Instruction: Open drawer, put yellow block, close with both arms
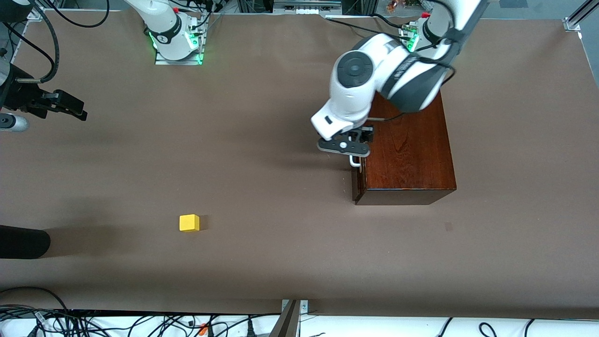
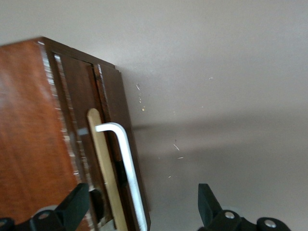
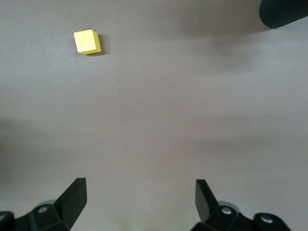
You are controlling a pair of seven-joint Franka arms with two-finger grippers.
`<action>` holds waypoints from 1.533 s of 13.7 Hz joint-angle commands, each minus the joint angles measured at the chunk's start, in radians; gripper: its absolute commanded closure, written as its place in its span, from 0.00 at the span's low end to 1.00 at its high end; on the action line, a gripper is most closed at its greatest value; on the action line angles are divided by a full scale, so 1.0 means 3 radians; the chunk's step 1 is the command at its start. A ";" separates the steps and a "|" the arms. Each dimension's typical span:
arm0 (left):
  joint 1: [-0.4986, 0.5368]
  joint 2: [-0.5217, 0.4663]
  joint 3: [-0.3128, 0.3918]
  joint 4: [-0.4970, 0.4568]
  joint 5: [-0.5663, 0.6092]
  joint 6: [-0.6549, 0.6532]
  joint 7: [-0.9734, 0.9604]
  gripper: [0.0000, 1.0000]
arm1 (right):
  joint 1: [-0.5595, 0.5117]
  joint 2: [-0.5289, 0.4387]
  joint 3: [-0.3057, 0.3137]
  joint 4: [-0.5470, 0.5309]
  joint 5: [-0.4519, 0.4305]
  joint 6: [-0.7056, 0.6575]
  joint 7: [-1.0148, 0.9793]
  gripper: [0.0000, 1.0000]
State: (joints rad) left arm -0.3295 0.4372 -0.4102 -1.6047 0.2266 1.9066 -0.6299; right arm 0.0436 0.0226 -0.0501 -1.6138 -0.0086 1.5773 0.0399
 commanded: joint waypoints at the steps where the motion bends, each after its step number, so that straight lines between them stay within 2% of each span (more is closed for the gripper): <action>1: -0.0128 0.0158 -0.0003 0.0047 0.0317 0.0011 -0.0267 0.00 | -0.0012 0.0011 0.0014 0.0036 -0.0027 -0.0032 -0.0036 0.00; 7: -0.0241 0.0240 0.0012 -0.0066 0.0451 -0.0004 -0.0605 0.00 | -0.0012 0.0012 0.0014 0.0031 -0.0027 -0.0032 -0.0031 0.00; 10: -0.0236 0.0240 0.0002 -0.0178 0.0712 0.0001 -0.0727 0.00 | -0.0012 0.0012 0.0014 0.0031 -0.0027 -0.0032 -0.0036 0.00; 21: -0.0256 0.0347 -0.0003 -0.0352 0.0717 0.0261 -0.0942 0.00 | -0.0012 0.0012 0.0014 0.0031 -0.0027 -0.0032 -0.0036 0.00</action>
State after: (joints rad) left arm -0.4026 0.5293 -0.4091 -1.7036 0.4123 1.9647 -0.8812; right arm 0.0436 0.0260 -0.0501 -1.6138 -0.0086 1.5773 0.0398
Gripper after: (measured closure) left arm 0.000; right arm 0.000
